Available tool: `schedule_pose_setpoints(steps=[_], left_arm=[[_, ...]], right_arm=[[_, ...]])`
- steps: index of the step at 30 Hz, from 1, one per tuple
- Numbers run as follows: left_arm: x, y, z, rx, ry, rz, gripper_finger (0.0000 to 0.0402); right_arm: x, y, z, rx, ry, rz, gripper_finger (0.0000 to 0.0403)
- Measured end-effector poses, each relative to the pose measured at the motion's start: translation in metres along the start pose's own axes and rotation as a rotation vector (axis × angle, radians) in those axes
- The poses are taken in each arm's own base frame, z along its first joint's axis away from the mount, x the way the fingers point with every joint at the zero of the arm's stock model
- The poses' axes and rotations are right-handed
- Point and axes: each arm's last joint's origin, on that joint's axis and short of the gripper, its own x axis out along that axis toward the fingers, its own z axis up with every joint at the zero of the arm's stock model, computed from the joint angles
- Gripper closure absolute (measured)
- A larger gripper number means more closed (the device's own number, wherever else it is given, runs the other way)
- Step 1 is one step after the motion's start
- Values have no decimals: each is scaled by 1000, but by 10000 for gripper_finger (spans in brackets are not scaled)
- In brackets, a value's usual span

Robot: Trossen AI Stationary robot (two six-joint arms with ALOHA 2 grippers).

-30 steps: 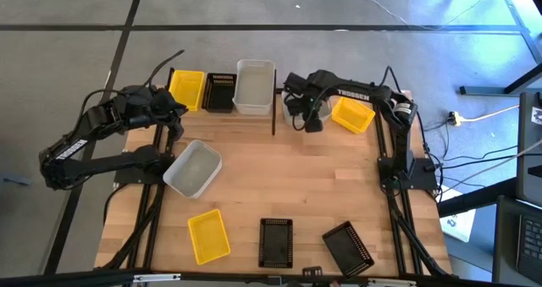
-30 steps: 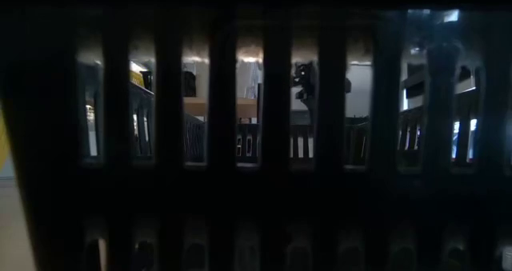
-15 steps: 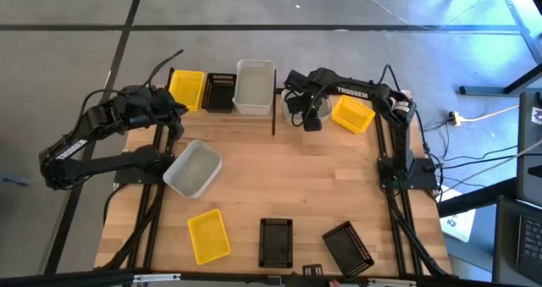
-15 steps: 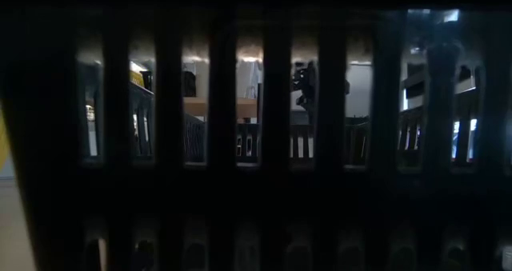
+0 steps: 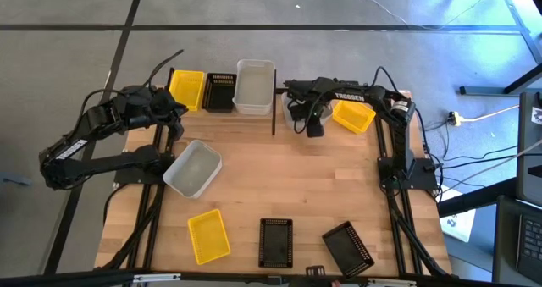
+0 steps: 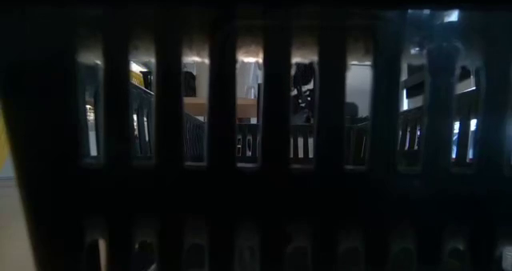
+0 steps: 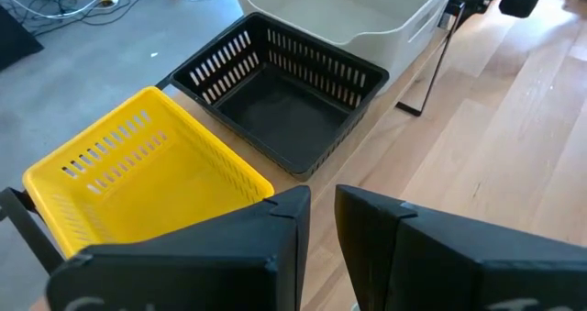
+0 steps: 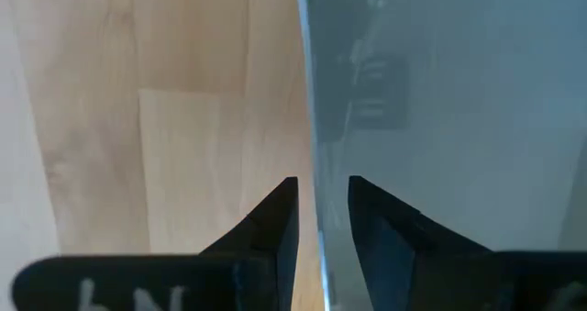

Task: Stack baskets on shelf by color
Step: Stack the top gray bin on top of the other gray bin on the shelf

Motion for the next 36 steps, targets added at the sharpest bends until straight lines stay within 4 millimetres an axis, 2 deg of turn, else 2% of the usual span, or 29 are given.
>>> schedule_pose_setpoints(steps=[8,10,14,20,27,36], left_arm=[[0,0,0,-3,0,0,354],[0,0,0,-3,0,0,354],[0,0,0,-3,0,0,354],[0,0,0,-3,0,1,354],[0,0,0,4,0,3,354],[0,0,0,31,0,4,354]], right_arm=[[0,-3,3,14,-36,-27,308],[0,-3,4,44,-42,-32,322],[0,-2,3,132,-45,-9,388],[-3,8,6,214,-24,11,399],[-25,32,8,369,-9,29,401],[-74,75,6,605,-50,-36,402]])
